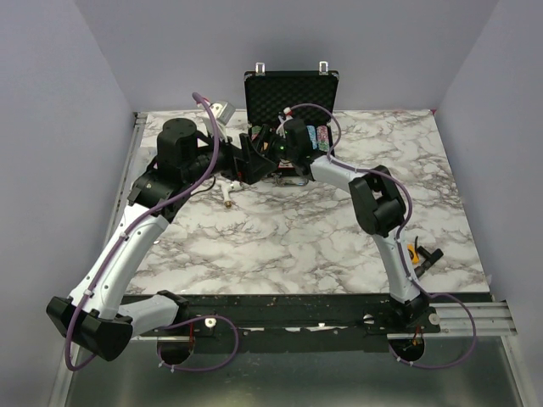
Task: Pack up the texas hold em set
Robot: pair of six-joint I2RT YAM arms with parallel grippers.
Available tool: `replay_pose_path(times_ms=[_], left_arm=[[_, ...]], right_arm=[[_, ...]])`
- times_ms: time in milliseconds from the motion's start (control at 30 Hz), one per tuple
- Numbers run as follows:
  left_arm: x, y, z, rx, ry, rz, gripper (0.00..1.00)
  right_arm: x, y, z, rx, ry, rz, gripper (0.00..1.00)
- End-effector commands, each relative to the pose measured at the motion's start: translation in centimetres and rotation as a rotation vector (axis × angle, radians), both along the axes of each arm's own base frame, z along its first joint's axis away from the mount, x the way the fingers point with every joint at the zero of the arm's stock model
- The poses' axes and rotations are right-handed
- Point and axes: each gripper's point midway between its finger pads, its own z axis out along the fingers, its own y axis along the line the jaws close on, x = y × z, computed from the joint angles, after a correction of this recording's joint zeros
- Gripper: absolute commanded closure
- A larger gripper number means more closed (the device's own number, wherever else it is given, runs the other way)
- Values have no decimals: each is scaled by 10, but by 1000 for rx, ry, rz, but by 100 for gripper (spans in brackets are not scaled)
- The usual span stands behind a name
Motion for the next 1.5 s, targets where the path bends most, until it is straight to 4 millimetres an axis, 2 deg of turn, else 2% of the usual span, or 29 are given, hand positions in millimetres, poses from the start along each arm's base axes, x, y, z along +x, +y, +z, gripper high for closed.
replay_pose_path(times_ms=[0,167,267,367,467,567,667,733,767,933,1233,1467], left_arm=[[2,3,0,18,-25,16,2],[2,2,-1,21,-22,13,2],[3,2,-3,23,-16,15,1],[5,3,-4,32,-15,25,2],[6,5,-4,41,-16,37,2],[7,5,-5,44,-15,41,1],[7,5,-5,44,-12,40,1],[7,5,-5,43,-12,41,2],[7,5,-5,44,-13,41,1],[7,5,-5,41,-17,42,2],[9,13,-2,59,-40,81,2],[8,13,0,61,-37,86,2]], right_arm=[[3,1,-3,10,22,1,25],[3,0,-30,-13,69,-6,24],[4,0,-24,-27,54,-2,24],[9,-5,-5,-40,25,-24,24],[13,-12,23,-30,-1,-49,23],[19,-27,51,-8,-19,-85,22],[28,-52,79,24,-48,-136,18],[38,-69,95,48,-64,-174,1],[44,-79,102,59,-70,-196,0],[79,-113,135,153,-102,-315,0],[136,-152,146,297,-136,-632,1],[171,-171,154,335,-139,-722,8]])
